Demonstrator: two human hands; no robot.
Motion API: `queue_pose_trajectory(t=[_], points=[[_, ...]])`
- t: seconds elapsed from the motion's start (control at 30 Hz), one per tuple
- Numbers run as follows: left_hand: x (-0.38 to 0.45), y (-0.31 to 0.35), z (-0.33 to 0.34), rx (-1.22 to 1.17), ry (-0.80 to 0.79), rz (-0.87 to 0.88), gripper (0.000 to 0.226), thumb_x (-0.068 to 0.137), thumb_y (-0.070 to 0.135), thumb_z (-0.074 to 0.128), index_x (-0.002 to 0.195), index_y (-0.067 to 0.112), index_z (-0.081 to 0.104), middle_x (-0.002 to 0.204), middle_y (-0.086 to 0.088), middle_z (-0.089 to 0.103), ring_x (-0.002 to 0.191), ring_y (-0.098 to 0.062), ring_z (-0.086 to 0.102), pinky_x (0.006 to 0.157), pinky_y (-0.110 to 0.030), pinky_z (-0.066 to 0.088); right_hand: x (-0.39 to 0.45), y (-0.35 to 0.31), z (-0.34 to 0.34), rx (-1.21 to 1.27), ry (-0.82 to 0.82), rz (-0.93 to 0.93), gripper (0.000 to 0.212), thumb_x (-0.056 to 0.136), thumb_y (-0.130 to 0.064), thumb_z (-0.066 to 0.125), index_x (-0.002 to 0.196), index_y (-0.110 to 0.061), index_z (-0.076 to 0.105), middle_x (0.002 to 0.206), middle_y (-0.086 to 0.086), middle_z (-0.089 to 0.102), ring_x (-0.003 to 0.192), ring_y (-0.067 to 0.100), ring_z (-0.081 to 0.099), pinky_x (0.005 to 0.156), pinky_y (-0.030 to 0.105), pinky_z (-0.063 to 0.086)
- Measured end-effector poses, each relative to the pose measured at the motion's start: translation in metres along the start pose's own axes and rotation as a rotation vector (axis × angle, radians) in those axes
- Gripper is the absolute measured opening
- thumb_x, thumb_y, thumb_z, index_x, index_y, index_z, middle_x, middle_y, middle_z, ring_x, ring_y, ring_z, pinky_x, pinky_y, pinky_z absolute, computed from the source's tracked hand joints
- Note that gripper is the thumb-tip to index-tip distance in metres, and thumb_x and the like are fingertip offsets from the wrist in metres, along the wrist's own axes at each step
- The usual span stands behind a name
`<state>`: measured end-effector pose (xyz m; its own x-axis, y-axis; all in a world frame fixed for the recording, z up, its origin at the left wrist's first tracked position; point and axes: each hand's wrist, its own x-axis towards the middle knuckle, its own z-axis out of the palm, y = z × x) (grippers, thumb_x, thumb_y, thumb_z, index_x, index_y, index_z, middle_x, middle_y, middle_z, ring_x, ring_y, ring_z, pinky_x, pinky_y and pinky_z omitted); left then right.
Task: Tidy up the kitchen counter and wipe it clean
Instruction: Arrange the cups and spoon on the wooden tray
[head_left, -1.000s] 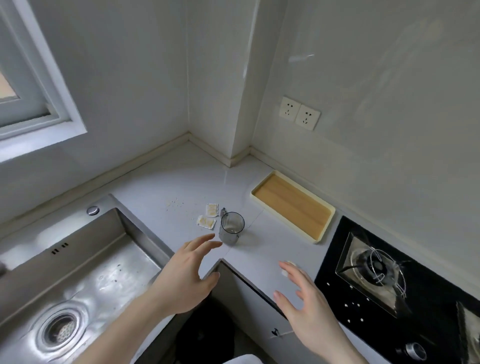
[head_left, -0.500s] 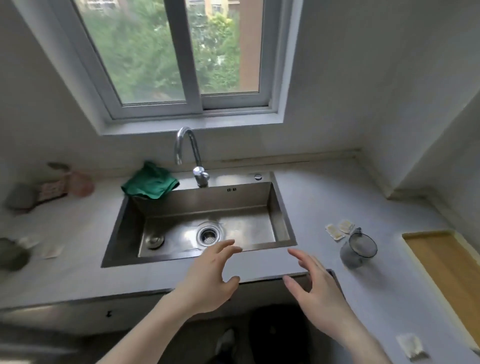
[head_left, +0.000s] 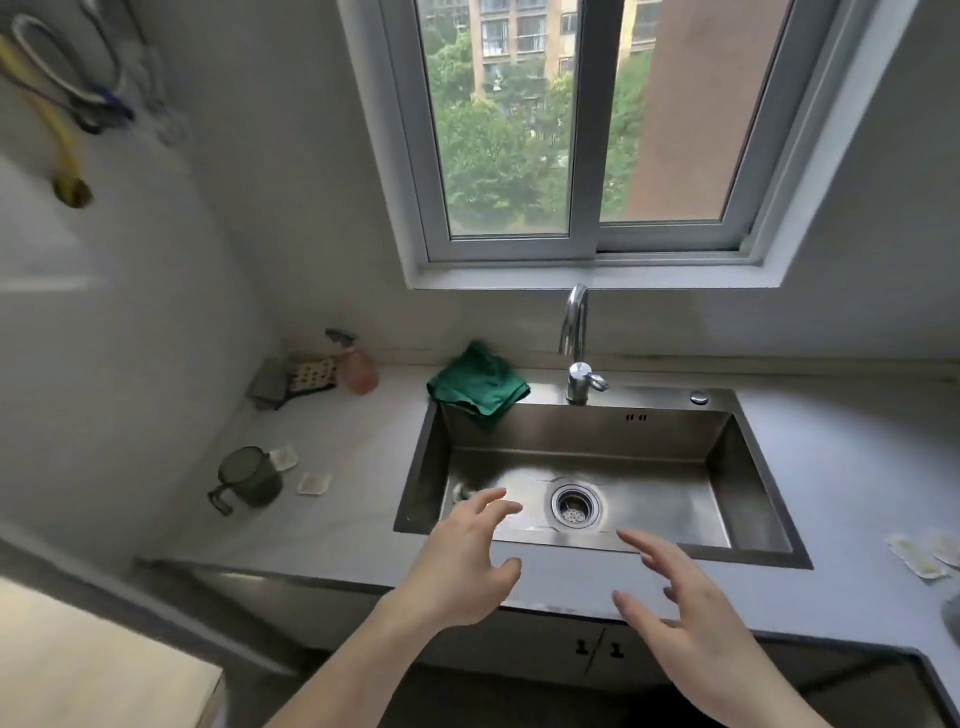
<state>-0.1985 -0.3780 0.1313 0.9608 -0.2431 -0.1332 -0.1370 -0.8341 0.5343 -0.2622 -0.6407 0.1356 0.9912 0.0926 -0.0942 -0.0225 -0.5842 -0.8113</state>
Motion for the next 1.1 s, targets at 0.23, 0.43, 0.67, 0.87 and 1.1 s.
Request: queue_pose_trajectory(t=[0.23, 0.43, 0.67, 0.87, 1.1], points=[[0.036, -0.173, -0.079, 0.060, 0.039, -0.185, 0.057, 0.089, 0.039, 0.066, 0.143, 0.038, 0.048, 0.159, 0.017, 0.029, 0.143, -0.014, 0.037, 0.116, -0.035, 0.040, 0.074, -0.064, 0.111, 0.012, 0.013, -0.028, 0.053, 0.092, -0.041, 0.069, 0.134, -0.060, 0.043, 0.143, -0.036, 0.043, 0.139, -0.007, 0.038, 0.116, 0.034, 0.037], [0.048, -0.340, -0.129, 0.060, 0.177, -0.513, 0.068, 0.084, 0.033, 0.072, 0.145, 0.019, 0.047, 0.155, -0.007, 0.036, 0.138, -0.032, 0.043, 0.114, -0.045, 0.039, 0.115, -0.113, 0.182, 0.013, -0.015, -0.021, 0.052, 0.094, -0.041, 0.067, 0.135, -0.058, 0.042, 0.142, -0.038, 0.040, 0.133, -0.014, 0.038, 0.113, 0.027, 0.037], [0.055, -0.457, -0.157, -0.061, 0.256, -0.815, 0.070, 0.084, 0.025, 0.069, 0.146, 0.006, 0.043, 0.150, -0.025, 0.039, 0.139, -0.043, 0.038, 0.113, -0.048, 0.034, 0.119, -0.139, 0.219, -0.024, -0.014, 0.007, 0.052, 0.094, -0.041, 0.066, 0.137, -0.057, 0.041, 0.139, -0.047, 0.036, 0.132, -0.017, 0.036, 0.112, 0.021, 0.035], [0.054, -0.491, -0.150, -0.168, 0.162, -0.881, 0.033, 0.094, 0.018, 0.063, 0.123, 0.002, 0.066, 0.131, -0.027, 0.064, 0.118, -0.043, 0.061, 0.093, -0.040, 0.051, 0.109, -0.140, 0.231, -0.023, 0.030, 0.076, 0.054, 0.093, -0.043, 0.066, 0.138, -0.058, 0.041, 0.138, -0.042, 0.042, 0.128, -0.016, 0.041, 0.108, 0.023, 0.039], [0.060, -0.512, -0.138, -0.414, 0.159, -0.907, 0.028, 0.100, 0.025, 0.063, 0.102, 0.000, 0.074, 0.087, -0.015, 0.076, 0.090, -0.034, 0.070, 0.084, -0.047, 0.060, 0.090, -0.135, 0.240, 0.014, 0.071, 0.157, 0.052, 0.093, -0.037, 0.068, 0.135, -0.055, 0.043, 0.136, -0.043, 0.043, 0.128, -0.011, 0.044, 0.101, 0.020, 0.039]])
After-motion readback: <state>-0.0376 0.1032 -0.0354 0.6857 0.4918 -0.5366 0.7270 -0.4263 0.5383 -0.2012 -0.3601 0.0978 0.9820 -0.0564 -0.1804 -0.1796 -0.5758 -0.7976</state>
